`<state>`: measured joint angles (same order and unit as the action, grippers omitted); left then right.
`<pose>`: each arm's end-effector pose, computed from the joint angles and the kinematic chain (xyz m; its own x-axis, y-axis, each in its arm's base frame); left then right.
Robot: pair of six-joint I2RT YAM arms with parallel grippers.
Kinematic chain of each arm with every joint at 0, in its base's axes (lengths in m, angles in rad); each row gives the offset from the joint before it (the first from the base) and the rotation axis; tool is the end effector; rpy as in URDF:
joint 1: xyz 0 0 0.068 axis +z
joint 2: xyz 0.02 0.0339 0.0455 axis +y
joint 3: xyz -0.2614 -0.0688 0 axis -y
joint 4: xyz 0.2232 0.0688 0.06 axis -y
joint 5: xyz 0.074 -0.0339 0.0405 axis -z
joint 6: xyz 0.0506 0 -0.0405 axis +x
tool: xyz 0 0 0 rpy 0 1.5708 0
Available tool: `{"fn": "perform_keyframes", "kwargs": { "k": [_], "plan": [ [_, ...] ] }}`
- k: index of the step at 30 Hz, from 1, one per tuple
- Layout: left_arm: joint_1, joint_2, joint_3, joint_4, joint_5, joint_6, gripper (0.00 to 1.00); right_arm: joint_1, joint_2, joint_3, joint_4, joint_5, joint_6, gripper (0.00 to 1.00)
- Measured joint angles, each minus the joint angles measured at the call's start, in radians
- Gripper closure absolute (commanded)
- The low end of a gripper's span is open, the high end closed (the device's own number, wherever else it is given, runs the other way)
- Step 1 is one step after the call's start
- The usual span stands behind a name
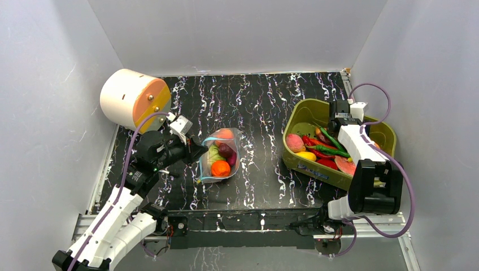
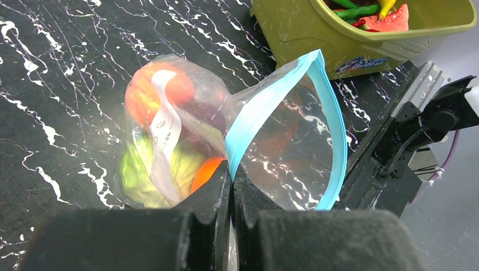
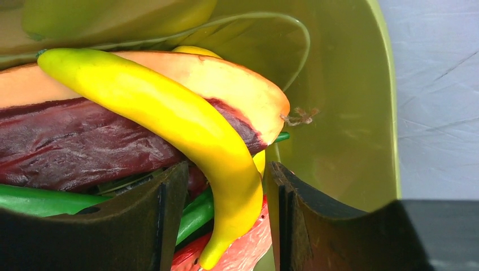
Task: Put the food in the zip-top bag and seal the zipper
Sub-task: Pick up the fake fruit from the bin.
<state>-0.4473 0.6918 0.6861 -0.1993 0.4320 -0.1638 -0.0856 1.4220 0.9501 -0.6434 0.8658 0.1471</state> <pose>0.1348 -0.0882 0.3146 -0.3054 -0.0177 -0.9521 0.7223 0.6473 -0.2437 0.2501 -0.0601 0.2281 -0.8280 0.1664 -0.5354 0.5162 0.5991 -0.6121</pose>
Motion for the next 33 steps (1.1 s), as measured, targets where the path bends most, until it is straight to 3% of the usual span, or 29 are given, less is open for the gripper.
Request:
{"fn": "perform_keyframes", "kwargs": {
  "k": [18, 24, 33],
  "plan": [
    [-0.002, -0.015, -0.001, -0.003, -0.005, 0.0, 1.0, -0.024, 0.04, -0.004, 0.035, -0.026, -0.034, 0.49],
    [-0.002, -0.022, -0.001, -0.003, -0.006, 0.0, 1.0, -0.028, 0.041, -0.014, 0.036, -0.05, -0.061, 0.69],
    [-0.007, -0.032, -0.001, -0.011, -0.015, 0.0, 1.0, -0.029, -0.073, 0.056, -0.036, -0.216, -0.063, 0.79]
  ]
}}
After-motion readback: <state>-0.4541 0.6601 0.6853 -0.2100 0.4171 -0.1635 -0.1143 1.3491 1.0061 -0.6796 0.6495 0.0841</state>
